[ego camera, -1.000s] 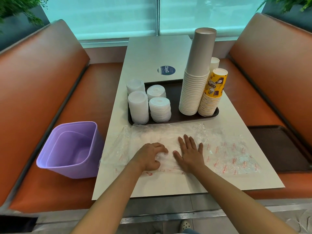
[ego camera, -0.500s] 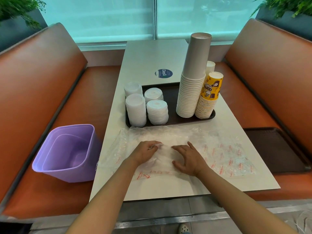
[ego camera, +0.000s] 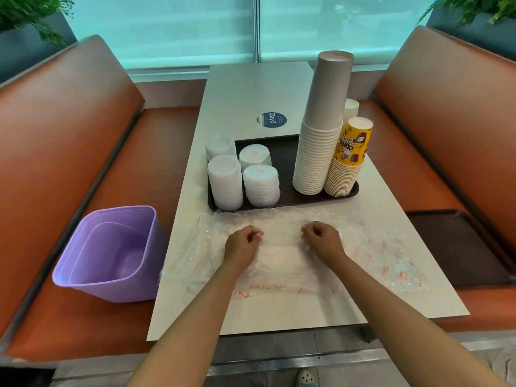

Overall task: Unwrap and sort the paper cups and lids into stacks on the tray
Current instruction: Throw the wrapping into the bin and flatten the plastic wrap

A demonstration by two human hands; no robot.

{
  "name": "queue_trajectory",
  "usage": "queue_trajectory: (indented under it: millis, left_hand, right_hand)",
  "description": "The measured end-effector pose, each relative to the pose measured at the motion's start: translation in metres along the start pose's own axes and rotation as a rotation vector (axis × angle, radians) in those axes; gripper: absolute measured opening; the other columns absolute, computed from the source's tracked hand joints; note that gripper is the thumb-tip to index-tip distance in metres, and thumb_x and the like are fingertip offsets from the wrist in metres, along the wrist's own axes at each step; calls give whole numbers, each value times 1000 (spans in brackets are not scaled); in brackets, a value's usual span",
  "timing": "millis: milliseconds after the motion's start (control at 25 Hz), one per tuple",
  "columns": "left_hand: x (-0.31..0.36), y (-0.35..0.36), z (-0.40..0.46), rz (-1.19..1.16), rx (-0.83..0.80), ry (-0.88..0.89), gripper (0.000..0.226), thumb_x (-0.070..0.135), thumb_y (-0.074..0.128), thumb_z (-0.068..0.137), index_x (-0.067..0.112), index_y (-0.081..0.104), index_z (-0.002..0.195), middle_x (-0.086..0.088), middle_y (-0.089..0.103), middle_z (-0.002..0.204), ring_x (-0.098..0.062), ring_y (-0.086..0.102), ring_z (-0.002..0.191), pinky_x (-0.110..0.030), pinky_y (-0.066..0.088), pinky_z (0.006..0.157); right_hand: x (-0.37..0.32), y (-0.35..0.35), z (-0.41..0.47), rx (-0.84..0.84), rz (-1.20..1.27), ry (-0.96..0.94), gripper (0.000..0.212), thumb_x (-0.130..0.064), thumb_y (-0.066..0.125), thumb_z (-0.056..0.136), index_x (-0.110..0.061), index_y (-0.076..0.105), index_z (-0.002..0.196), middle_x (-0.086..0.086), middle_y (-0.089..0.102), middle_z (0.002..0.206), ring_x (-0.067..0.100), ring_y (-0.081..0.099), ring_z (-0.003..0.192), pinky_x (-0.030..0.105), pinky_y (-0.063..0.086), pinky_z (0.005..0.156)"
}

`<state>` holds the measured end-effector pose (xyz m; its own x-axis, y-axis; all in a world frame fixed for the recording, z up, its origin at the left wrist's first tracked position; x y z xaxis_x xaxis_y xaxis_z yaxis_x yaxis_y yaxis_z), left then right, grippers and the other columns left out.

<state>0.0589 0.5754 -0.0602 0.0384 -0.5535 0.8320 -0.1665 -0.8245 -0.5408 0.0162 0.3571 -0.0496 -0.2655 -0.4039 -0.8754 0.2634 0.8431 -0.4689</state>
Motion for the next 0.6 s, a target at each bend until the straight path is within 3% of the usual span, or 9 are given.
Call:
queue_trajectory:
  millis: [120,240,400,480,520,600]
  left_hand:
    - [2,0,1,46,21,-16,18,22,56,93,13,62,78,5,59,72,-13,51,70,-15,35,57]
    - [0,0,5,62,51,-30,32,27,50,96,4,57,74,-8,61,71,-24,53,71,-30,37,62]
    - [-3,-7,6,41,159,-10,7,12,58,89,6,62,90,-10,63,88,-16,51,74,-16,35,64]
    - [-2,-11,5,18,200,31,14,7,62,86,5,61,100,-12,57,101,-16,50,79,-14,38,71]
    - [2,-15,2,27,253,96,16,8,62,85,6,62,100,-11,54,103,-18,51,83,-18,41,74]
    - [29,-20,-9,205,391,386,15,19,59,81,16,64,94,-7,54,98,-20,50,86,-28,45,74]
  right_hand:
    - [-1,2,5,56,-71,37,6,-9,53,92,-9,59,93,0,54,60,14,50,61,18,39,55]
    - [-1,9,5,91,-260,36,24,-12,49,92,-8,53,115,1,51,60,23,54,65,32,43,66]
    - [-2,14,7,82,-519,15,37,-19,46,93,-13,43,130,8,65,92,30,62,88,39,45,82]
    - [-4,15,7,78,-554,-16,39,-20,45,93,-14,42,132,10,60,118,31,61,97,39,45,85]
    - [-3,16,7,69,-564,-26,39,-19,45,93,-13,43,132,10,56,124,31,59,100,39,45,85]
    - [-3,18,7,63,-573,-35,39,-18,44,93,-13,44,131,10,52,126,31,58,100,38,44,84]
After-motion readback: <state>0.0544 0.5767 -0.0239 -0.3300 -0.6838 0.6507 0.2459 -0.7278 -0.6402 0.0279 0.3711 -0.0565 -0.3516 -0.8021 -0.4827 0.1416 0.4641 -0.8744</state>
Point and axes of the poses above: each hand's wrist, its own z-axis towards the middle knuckle, its own y-axis out of the palm, x = y × z, the point moved 9 cm from there along z, towards the middle knuckle
